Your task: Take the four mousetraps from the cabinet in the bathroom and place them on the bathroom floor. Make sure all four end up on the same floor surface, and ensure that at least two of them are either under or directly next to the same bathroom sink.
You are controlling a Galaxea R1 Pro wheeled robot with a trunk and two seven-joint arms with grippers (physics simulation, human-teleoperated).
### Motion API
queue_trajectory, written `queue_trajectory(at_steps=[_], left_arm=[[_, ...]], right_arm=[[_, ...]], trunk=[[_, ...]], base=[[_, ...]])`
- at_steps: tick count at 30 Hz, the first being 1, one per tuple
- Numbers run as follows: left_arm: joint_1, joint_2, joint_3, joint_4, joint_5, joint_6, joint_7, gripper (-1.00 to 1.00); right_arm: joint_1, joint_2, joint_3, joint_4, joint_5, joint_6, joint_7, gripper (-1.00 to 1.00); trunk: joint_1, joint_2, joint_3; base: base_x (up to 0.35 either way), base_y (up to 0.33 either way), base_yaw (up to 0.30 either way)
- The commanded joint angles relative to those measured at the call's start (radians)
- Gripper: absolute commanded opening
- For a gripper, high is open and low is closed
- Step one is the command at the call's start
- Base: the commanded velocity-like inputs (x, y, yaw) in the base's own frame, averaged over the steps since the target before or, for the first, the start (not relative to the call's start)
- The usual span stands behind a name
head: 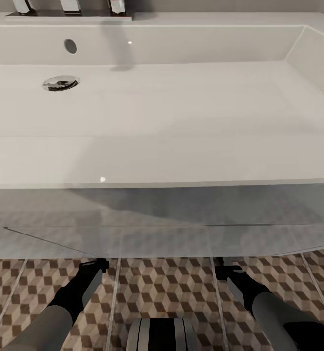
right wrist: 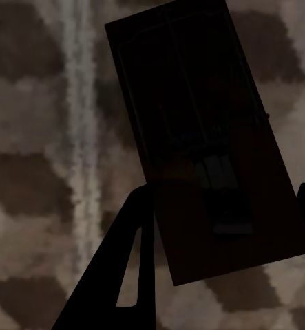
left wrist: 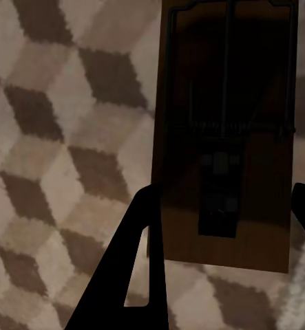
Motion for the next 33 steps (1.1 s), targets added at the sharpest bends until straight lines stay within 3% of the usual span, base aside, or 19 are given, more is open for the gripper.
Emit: queue_trajectory(at_steps=[1, 33], left_arm=[[0.0, 0.002, -0.008, -0.002, 0.01, 0.004, 0.01, -1.0], [0.0, -0.001, -0.009, 0.0, 0.01, 0.005, 0.01, -1.0]], right_arm=[[0.0, 0.0, 0.006, -0.002, -0.002, 0.007, -0.004, -1.0], [0.0, 0.0, 0.006, -0.002, -0.002, 0.007, -0.004, -1.0]], trunk=[[0.0, 0.0, -0.001], [0.0, 0.0, -0.001]], base=[[0.0, 0.0, 0.0], [0.022, 0.0, 0.0]])
